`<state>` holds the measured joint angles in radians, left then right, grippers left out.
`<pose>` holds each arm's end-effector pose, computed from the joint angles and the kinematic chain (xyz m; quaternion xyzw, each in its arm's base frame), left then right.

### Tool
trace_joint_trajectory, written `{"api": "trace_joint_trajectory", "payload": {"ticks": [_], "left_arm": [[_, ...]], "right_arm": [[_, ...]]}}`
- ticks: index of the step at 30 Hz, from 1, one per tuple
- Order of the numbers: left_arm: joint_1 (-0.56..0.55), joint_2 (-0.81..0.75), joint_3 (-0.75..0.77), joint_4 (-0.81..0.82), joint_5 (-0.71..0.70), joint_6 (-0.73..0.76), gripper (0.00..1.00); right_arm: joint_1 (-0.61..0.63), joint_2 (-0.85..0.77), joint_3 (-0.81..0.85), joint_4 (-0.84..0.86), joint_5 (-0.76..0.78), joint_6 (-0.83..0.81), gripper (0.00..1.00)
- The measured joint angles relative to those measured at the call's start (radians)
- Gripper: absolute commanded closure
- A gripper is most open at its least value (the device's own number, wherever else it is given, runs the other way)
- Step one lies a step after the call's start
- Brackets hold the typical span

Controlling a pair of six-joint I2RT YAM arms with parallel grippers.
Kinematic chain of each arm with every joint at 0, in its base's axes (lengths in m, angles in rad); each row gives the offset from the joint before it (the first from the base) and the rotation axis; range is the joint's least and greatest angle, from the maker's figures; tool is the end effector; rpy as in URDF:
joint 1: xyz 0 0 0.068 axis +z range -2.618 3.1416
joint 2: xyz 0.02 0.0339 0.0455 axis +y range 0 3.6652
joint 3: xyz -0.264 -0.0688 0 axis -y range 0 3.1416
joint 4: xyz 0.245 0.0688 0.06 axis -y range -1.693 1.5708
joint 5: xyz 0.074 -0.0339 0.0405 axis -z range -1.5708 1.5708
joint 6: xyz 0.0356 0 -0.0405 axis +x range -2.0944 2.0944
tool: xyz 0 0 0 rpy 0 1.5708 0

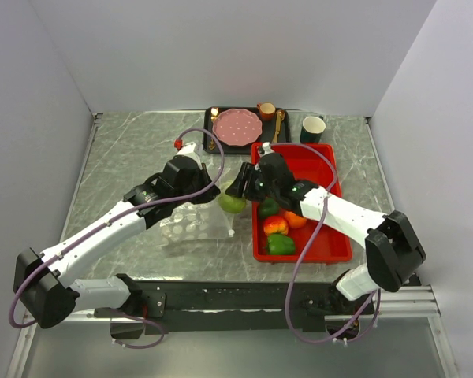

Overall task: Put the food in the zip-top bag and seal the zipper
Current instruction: Place the fake vegetable in the zipper food storage bag.

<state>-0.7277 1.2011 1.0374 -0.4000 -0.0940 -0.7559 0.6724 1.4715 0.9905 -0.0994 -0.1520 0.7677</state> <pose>0.2028 -0.1762 0.3205 -0.0350 0.8745 -0.2953 0.3832 0.2549 0.2098 0.2562 0.0057 0.8781 0.3627 0.3122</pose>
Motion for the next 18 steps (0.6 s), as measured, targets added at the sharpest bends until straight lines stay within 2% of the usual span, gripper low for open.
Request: {"api": "trace_joint_trajectory", "payload": {"ticks": [12,18], "left_arm": [[0.0,0.0,-0.003,0.024,0.013,0.0,0.99],[0.0,0.0,-0.009,0.048,0.03,-0.007,0.99]], "right_arm": [[0.019,-0.144,-0.106,0.079,0.028,0.0,0.53],[0.031,-0.156,-0.111,0.08,0.043,-0.039,0.47]]}}
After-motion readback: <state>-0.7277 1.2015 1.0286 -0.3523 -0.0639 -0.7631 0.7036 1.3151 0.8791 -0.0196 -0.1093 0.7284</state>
